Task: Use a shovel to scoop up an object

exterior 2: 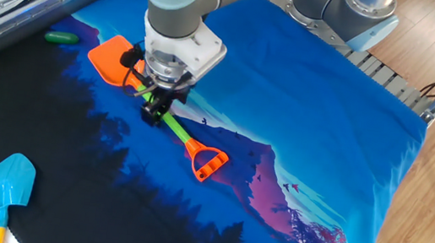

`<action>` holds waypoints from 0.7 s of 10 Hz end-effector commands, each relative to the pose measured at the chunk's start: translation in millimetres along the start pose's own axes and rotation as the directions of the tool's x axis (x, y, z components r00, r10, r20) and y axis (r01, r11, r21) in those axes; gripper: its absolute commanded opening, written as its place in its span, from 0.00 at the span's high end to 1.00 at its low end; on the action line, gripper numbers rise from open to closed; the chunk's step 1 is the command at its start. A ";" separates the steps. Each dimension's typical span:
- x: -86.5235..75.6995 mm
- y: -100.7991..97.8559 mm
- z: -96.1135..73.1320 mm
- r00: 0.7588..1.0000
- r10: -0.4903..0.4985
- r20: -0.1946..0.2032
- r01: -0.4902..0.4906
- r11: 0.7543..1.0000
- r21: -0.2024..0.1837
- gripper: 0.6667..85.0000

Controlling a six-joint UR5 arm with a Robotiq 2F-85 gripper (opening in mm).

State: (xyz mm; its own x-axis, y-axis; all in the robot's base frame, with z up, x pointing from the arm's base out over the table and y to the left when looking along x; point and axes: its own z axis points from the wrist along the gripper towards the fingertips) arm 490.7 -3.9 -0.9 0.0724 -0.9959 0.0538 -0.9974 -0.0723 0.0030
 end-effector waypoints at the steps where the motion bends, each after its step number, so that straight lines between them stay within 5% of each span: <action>1: -17.2 5.0 4.6 0.999 0.036 0.033 -0.037 0.999 0.007 0.29; 7: -11.1 16.5 -7.3 0.997 0.072 0.006 -0.072 0.997 -0.013 0.66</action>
State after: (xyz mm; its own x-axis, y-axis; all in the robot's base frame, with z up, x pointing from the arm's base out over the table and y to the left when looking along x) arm 477.2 6.2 -0.1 0.0242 -0.9984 0.0502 -0.9997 -0.0237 0.0094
